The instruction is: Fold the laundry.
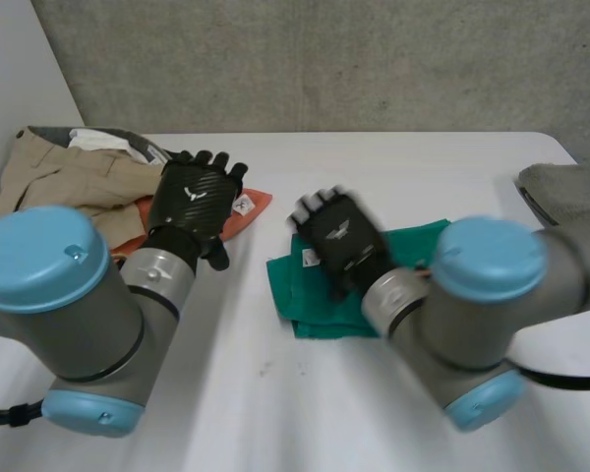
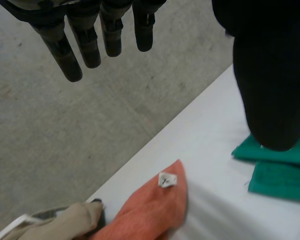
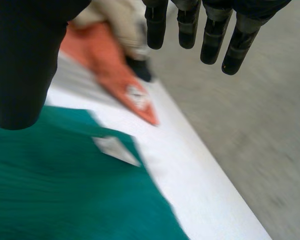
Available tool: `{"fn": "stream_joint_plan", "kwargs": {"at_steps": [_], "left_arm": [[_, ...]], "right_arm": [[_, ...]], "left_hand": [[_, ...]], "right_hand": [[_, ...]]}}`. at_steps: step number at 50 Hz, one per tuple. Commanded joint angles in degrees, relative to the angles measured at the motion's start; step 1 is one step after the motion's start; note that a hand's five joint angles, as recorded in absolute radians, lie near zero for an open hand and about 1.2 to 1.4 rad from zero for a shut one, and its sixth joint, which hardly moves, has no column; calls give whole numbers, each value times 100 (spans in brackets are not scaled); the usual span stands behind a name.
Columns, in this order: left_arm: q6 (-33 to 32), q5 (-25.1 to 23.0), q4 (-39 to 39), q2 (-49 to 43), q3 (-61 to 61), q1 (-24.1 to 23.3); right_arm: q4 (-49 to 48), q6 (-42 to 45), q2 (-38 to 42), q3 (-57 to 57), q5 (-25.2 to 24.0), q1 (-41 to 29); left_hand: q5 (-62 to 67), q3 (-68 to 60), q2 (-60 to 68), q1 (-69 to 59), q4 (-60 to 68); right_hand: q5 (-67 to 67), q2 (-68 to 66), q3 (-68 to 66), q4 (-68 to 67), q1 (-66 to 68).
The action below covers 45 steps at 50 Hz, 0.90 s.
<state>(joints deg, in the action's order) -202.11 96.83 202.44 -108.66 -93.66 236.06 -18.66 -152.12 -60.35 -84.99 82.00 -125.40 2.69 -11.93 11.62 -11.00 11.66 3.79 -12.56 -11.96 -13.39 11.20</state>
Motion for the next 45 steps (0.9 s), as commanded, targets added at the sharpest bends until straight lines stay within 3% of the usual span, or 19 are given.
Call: {"fn": "stream_joint_plan", "kwargs": {"at_steps": [1, 5, 9, 10, 14, 24, 27, 37, 40, 45], "left_arm": [[58, 3, -55, -331, 366, -376], [58, 12, -73, -331, 287, -482], [67, 3, -64, -331, 112, -499], [67, 3, -64, -340, 85, -517], [67, 3, -64, -384, 59, -517], [58, 12, -64, -437, 59, -526], [67, 20, -64, -428, 41, -526], [58, 21, -73, -314, -11, -526], [58, 21, -73, -244, -38, -526], [58, 29, -73, -138, -143, -517]], "right_arm": [[739, -1311, -776, -281, -26, 1271], [1557, -1251, -776, -509, -332, 2203], [1611, -426, -741, -1019, -1359, 3003], [1550, 107, -715, -1246, -1744, 3335], [1365, 1041, -408, -1529, -2388, 3820], [872, 1167, 103, -1380, -2390, 3874], [794, 1141, 112, -1336, -2390, 3883], [599, 852, -458, -1179, -2012, 3682], [626, 780, -635, -1029, -1986, 3322], [565, 1016, -557, -678, -2012, 2155]], "left_hand": [[-230, 155, -124, 62, -128], [-230, 155, -124, 62, -128], [-230, 155, -124, 62, -128], [-230, 155, -124, 62, -128], [-247, 172, -140, 78, -145], [-230, 155, -124, 62, -128], [-230, 155, -124, 62, -128], [-230, 155, -124, 62, -128], [-230, 155, -124, 62, -128], [-230, 155, -124, 62, -128]], "right_hand": [[-379, 256, 196, 339, -120], [-20, -103, -163, -20, 239], [821, -943, -1003, -860, 1079], [1224, -1347, -1406, -1263, 1482], [1345, -1468, -1528, -1385, 1604], [2872, -2995, -3055, -2912, 3131], [6609, -6732, -6792, -6649, 6868], [6621, -6744, -6804, -6661, 6880], [6621, -6744, -6804, -6661, 6880], [6621, -6744, -6804, -6661, 6880]]}}
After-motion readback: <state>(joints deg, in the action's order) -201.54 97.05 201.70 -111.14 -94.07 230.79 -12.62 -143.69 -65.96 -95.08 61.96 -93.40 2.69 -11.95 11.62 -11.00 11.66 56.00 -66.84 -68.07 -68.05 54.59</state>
